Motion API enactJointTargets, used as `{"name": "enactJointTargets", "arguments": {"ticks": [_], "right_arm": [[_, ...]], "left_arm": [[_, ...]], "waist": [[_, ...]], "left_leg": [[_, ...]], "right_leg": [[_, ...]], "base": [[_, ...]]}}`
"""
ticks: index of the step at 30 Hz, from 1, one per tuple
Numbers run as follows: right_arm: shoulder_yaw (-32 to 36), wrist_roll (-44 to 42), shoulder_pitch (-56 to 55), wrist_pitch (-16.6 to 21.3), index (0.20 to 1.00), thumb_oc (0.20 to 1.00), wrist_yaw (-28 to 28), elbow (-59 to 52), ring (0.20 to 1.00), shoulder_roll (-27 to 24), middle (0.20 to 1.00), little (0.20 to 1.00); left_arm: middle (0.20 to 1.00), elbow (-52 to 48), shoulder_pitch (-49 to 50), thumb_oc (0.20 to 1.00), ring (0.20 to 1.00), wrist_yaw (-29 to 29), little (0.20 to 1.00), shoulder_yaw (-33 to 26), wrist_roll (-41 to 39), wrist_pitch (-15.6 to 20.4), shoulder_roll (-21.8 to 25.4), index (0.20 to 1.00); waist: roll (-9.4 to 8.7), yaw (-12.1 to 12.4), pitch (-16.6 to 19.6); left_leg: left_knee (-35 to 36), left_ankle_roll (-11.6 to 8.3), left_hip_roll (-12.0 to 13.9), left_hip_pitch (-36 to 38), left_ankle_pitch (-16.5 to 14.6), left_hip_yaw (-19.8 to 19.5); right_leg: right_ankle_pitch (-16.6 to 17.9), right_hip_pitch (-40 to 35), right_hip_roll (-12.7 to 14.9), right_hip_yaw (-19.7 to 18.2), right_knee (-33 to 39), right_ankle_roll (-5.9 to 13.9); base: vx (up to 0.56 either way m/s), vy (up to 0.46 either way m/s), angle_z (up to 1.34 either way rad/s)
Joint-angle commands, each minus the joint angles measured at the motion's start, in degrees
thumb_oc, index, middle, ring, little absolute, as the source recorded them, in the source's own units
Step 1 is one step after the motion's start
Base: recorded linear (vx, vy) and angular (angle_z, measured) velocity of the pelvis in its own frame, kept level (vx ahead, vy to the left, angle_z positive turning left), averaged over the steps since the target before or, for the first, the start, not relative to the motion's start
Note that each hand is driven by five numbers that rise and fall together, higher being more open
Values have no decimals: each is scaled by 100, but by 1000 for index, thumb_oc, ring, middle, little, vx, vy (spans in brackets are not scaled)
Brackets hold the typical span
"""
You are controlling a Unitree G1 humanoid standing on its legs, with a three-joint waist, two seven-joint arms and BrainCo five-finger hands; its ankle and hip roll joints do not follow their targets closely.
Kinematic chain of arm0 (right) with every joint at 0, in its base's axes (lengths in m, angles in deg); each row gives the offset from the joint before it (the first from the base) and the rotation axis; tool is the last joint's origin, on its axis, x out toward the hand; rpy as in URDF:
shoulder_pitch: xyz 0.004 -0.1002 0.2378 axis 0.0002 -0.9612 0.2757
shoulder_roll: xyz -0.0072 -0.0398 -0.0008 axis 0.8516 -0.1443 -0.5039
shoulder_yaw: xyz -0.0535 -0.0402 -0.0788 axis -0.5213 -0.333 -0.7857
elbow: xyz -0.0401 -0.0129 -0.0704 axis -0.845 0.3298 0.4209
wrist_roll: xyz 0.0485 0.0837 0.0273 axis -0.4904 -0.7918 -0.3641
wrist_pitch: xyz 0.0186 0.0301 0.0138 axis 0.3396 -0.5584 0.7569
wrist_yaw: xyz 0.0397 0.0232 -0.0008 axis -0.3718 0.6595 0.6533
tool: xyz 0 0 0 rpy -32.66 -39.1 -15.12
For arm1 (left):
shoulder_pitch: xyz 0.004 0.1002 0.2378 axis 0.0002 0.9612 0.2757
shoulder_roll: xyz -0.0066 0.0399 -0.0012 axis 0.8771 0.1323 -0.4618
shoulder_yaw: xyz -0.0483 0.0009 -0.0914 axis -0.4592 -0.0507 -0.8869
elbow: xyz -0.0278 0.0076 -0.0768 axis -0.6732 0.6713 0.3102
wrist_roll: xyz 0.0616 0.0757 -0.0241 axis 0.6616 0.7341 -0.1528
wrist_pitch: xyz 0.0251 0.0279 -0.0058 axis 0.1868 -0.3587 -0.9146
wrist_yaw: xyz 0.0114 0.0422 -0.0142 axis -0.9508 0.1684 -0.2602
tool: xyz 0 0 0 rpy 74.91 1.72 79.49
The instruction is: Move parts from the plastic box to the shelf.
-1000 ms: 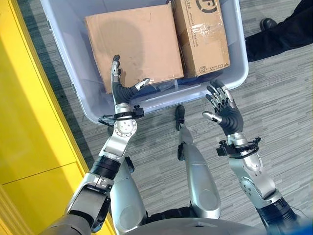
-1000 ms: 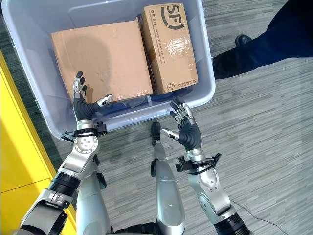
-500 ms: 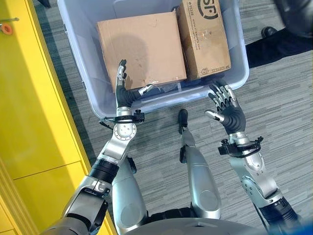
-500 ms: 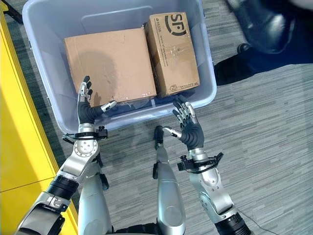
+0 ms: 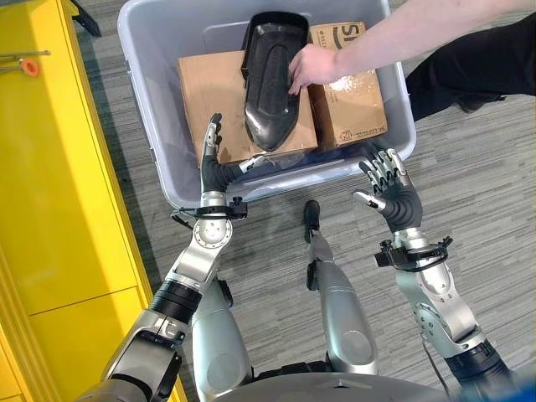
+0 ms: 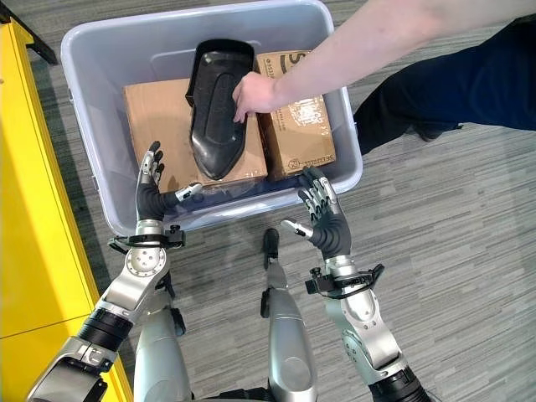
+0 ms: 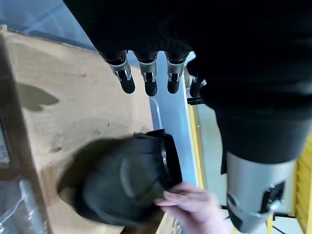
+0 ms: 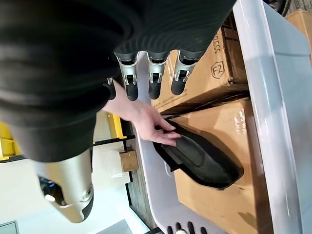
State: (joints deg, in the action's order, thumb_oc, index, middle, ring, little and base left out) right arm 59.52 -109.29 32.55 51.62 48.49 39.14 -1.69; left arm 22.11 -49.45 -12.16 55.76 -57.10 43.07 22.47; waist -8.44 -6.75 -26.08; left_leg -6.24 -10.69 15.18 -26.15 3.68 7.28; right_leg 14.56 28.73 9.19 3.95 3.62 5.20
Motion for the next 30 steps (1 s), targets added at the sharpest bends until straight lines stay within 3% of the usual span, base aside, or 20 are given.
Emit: {"name": "enactJointTargets", "arguments": {"ticks": [1, 17, 22, 30], "right_arm": [[138, -166, 65, 307, 1000, 1000, 89, -344, 1000, -197, 1000, 1000], [222, -194, 19, 315, 1000, 1000, 98, -353, 1000, -239, 1000, 1000], [209, -278, 8, 372, 1000, 1000, 199, -339, 1000, -296, 1000, 1000], [214, -288, 18, 402, 1000, 1000, 274, -274, 1000, -322, 1000, 1000]], "left_arm": [[1000, -328, -132, 1000, 1000, -132, 1000, -232, 178, 307, 266, 1000], [1000, -294, -460, 1000, 1000, -334, 1000, -353, 421, 287, 406, 1000], [1000, -152, -1072, 1000, 1000, -454, 1000, -136, 1310, 89, 749, 1000], [1000, -43, -1222, 1000, 1000, -417, 1000, -118, 1453, 106, 977, 1000]], "waist": [[54, -75, 98], [112, -196, -61], [150, -310, -72], [217, -355, -33]], "left_leg": [[-137, 154, 14, -59, -2, 134], [-129, 174, 28, -103, 7, 232], [-144, 154, 44, -75, -24, 322], [-122, 140, 52, 8, -39, 376]], "right_leg": [[-761, -191, 538, -28, -708, 446], [-764, 39, 493, -177, -795, 436], [-763, 109, 465, -254, -809, 445], [-760, 104, 458, -310, -817, 448]], "base": [[0, 0, 0], [0, 1, -3], [-7, -8, -9], [1, 0, -7]]}}
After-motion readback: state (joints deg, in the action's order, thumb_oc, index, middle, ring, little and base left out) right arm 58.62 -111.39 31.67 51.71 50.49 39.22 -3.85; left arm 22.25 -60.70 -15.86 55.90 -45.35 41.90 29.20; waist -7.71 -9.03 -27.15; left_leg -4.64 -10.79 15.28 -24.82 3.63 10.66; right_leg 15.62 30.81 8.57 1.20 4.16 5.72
